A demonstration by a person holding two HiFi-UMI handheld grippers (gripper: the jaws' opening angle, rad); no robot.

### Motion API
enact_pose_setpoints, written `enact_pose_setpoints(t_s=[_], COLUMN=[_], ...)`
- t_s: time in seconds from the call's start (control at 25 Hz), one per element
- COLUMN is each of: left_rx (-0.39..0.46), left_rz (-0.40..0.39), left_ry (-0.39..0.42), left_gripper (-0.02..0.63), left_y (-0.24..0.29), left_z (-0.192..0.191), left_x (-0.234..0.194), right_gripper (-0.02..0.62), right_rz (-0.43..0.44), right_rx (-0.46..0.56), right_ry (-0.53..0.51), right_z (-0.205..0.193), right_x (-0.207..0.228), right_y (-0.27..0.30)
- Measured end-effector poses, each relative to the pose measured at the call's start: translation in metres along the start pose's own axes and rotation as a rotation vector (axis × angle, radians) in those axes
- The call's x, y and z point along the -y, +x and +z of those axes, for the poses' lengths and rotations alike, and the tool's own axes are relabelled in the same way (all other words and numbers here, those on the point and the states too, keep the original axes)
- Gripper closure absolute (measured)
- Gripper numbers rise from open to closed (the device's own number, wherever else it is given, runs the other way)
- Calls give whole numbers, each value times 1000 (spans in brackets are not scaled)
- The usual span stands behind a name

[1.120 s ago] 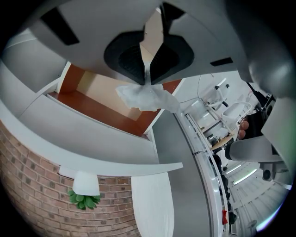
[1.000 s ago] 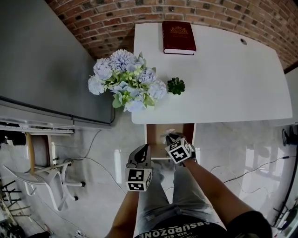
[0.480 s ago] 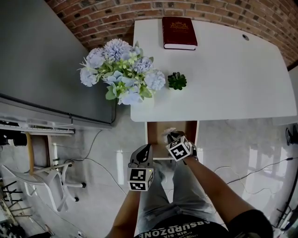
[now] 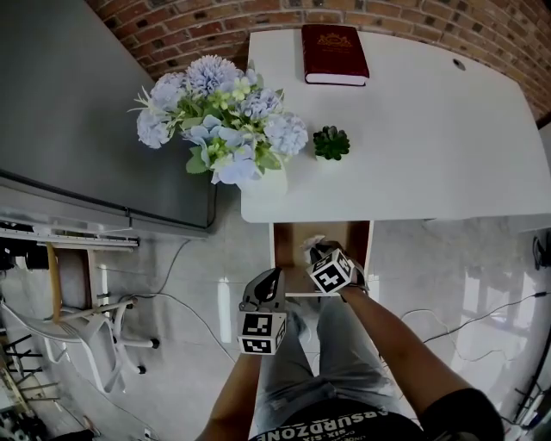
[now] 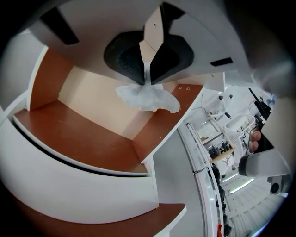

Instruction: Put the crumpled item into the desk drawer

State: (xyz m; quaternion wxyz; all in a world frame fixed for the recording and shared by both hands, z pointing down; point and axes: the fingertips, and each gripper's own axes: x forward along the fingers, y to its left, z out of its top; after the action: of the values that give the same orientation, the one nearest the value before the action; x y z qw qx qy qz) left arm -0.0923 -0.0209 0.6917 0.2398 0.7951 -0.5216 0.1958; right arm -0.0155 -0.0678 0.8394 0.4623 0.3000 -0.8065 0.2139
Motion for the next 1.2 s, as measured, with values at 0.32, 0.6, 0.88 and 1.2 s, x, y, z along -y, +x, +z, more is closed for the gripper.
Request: enact_pose_setpoints(t_s=[0.32,0.6,0.88,1.2], left_rx=[-13,-13,-2,-12], left_rz=[8,23,48,59], left_ry=[-2,-16,-27,-33], left_gripper=[601,601,601,601], left_y=[11,14,16,13], left_z=[-15,-22,-30,-38], left_x=[-3,-4,-9,-14], right_gripper=[569,568,563,540], right_rz=[-20,-36,-42,-44], right_rx=[-79,-154,-183,-167], right_ry=[-96,-164,-222,-212], right_z=[-15,-34,-42,-41], right_x=[0,4,6,4], right_y=[25,46,64,69])
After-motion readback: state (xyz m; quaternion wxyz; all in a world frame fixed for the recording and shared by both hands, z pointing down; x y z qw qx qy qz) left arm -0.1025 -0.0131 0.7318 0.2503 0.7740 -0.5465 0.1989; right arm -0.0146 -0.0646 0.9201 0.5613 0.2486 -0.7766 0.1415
